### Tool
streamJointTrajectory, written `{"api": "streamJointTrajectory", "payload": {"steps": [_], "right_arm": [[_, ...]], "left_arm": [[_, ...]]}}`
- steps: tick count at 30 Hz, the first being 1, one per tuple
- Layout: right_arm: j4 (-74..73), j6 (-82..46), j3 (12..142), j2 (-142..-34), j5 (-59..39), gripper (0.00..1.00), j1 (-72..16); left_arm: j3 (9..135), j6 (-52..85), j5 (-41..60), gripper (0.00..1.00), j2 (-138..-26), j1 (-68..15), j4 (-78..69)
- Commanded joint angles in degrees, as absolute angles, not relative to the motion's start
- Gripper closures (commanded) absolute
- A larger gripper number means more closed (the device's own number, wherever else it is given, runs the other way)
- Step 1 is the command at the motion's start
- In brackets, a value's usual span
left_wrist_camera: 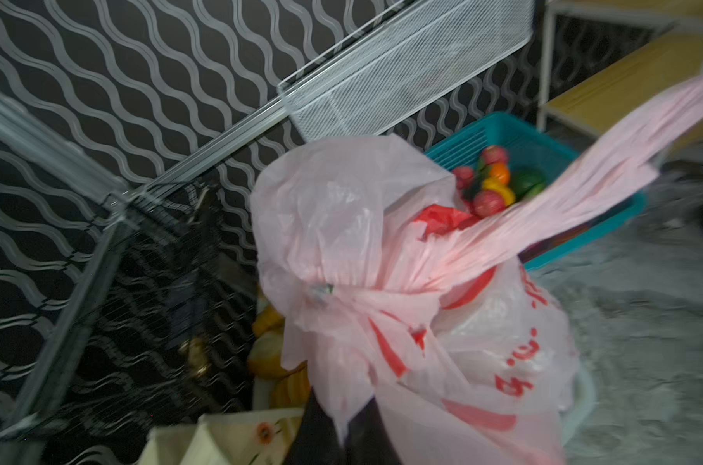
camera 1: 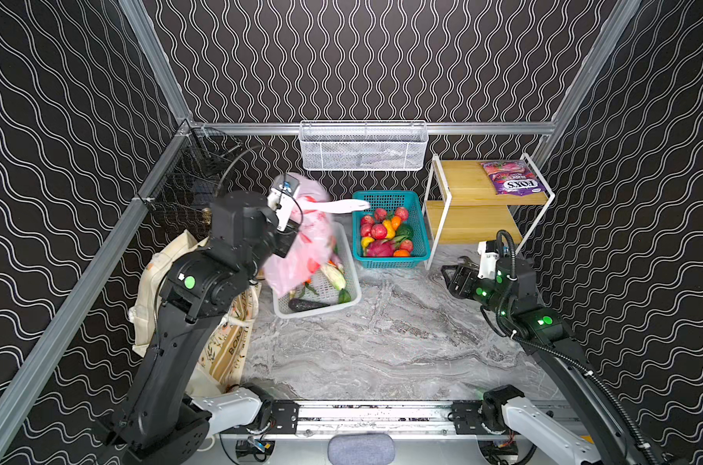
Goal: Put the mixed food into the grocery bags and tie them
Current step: 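Lift the tied pink bag with the left gripper toward the canvas tote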
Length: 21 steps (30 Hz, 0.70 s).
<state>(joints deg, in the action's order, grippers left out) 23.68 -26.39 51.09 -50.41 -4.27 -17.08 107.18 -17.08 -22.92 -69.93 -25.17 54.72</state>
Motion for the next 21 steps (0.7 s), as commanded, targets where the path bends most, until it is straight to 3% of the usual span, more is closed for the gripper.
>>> {"api": "streamJointTrajectory", "payload": {"steps": [1, 4, 8, 16, 21], "right_arm": [[21.5, -27.0, 52.3, -51.0, -6.3, 0.24, -17.1], [21.5, -26.3, 53.1, -51.7, -6.5, 0.24, -17.1], [22.3, -24.7, 54.6, -53.0, -6.9, 0.24, -17.2], [22.6, -23.4, 59.2, -56.5, -9.7, 0.24, -17.2], [22.9, -23.7, 60.6, -57.2, -10.7, 0.24, -17.2]], "left_arm": [[109.3, -21.1, -23.6, 1.0, -71.1, -14.0, 57.9], [109.9, -18.4, -20.3, 1.0, -71.5, -0.1, 57.8], [106.5, -17.5, -24.9, 1.0, -66.6, 9.5, 49.2], [111.7, -19.8, -30.1, 1.0, -69.2, 16.7, 50.0], [99.8, -16.3, -26.1, 1.0, -67.3, 20.6, 49.2]]}}
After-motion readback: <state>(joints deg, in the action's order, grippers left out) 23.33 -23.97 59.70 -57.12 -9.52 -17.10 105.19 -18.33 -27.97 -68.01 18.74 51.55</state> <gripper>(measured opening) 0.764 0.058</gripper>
